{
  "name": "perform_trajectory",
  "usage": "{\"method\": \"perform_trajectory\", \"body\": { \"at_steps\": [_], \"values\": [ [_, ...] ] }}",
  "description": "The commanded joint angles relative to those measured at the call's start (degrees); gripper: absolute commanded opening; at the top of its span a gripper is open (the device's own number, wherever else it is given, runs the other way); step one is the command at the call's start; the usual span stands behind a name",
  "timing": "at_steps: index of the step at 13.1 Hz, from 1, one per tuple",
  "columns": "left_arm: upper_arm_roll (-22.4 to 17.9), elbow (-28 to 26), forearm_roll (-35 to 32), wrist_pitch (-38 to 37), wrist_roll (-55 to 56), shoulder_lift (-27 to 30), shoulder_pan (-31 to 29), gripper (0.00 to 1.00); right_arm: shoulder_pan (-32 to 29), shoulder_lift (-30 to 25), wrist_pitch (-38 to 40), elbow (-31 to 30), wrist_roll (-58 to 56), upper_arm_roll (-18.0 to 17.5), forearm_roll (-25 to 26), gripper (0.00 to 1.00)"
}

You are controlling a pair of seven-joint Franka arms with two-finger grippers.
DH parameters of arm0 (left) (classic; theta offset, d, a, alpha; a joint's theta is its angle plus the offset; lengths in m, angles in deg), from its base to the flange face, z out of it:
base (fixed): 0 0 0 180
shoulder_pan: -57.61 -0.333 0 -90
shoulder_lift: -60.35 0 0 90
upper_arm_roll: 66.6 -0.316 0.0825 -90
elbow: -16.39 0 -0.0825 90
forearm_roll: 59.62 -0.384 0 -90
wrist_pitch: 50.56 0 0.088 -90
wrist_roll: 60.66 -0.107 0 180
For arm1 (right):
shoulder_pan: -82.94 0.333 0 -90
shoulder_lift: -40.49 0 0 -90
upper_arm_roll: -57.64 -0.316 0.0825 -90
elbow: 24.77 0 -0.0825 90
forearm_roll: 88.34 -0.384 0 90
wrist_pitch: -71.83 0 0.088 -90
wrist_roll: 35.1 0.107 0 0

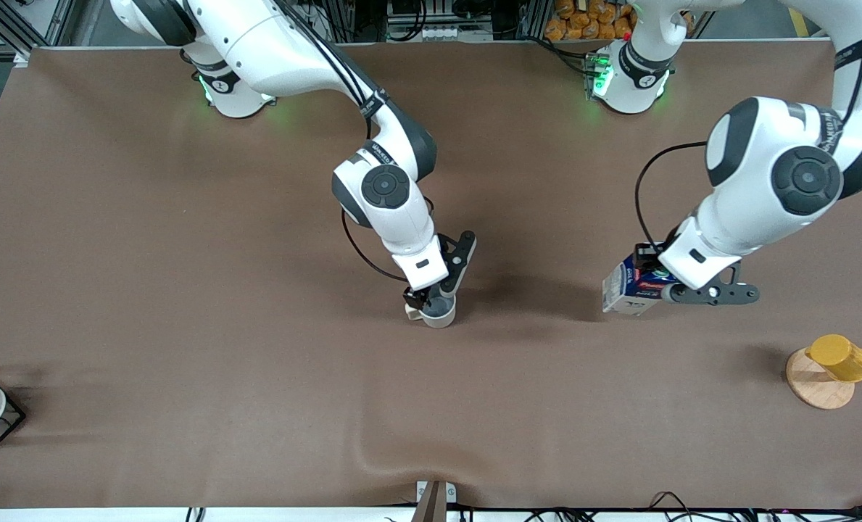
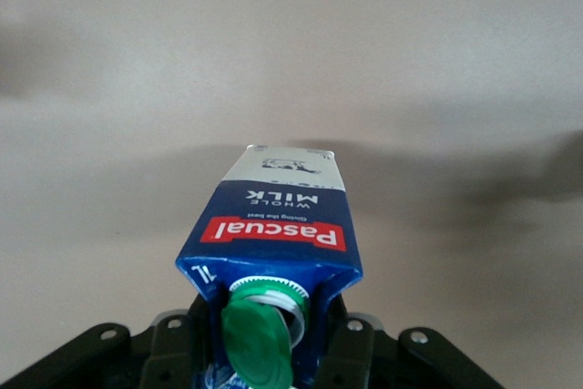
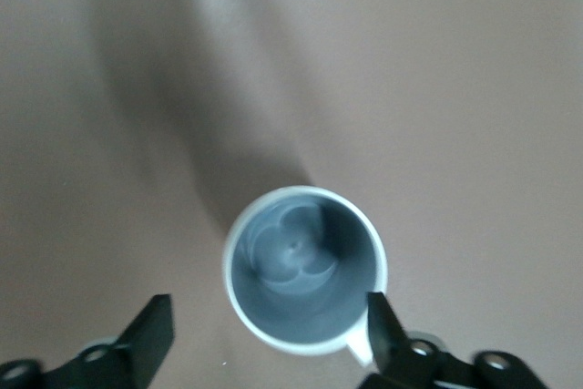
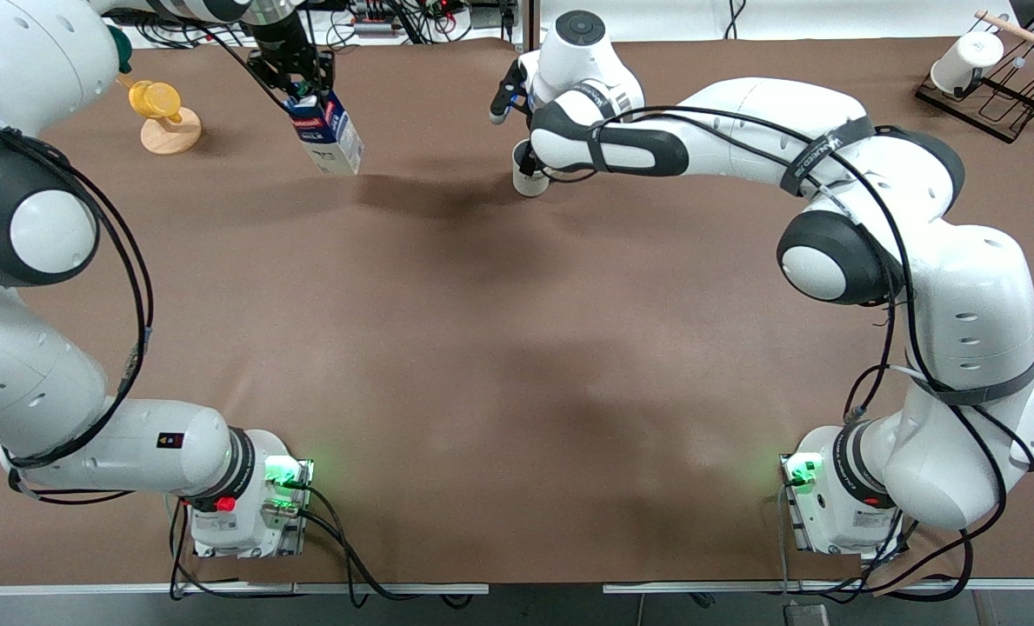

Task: Place milk next to cup
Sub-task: 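Carry the mug toward the table center with the right gripper and set it down, then withdraw the right gripper while the left gripper carries the carton toward the mug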

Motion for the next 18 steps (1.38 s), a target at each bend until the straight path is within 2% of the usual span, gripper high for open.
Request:
{"method": "perform_trajectory", "body": {
  "at_steps": [1, 3, 5, 11, 12, 16, 18],
  "values": [
    [-0.1, 3.0, 0.8, -3.0, 6.3, -0.4, 4.0, 0.47, -2.0, -5.2, 2.3, -1.4, 1.5, 0.4, -1.1, 1.0],
    [-0.1, 5.3, 0.8, -3.5, 11.5, -1.0, 7.7, 0.46, -5.7, -8.1, 6.3, -2.8, 1.7, 0.4, -1.1, 1.0],
    [-0.1, 7.4, 0.9, -4.9, 12.0, -2.0, 9.0, 0.46, -9.8, -11.3, 8.3, -4.9, 1.7, 0.4, -1.2, 1.0],
    [-0.1, 9.7, 0.8, -4.8, 13.7, -5.0, 12.5, 0.47, -22.0, -23.0, 9.3, -18.3, 1.6, 0.4, -1.2, 1.0],
    [-0.1, 10.0, 0.4, -4.8, 13.5, -6.1, 15.0, 0.47, -24.1, -24.9, 9.4, -20.0, 1.6, 0.4, -1.2, 1.0],
    [-0.1, 17.5, 0.5, -4.3, 17.8, -14.1, 21.0, 0.47, -31.2, -31.8, 18.8, -21.2, 2.0, 0.5, -1.2, 1.0],
    [-0.2, 17.9, 0.6, -4.3, 20.8, -15.6, 24.3, 0.47, -34.0, -34.6, 22.9, -21.1, 5.1, 0.6, -1.0, 1.0]
  ]
}}
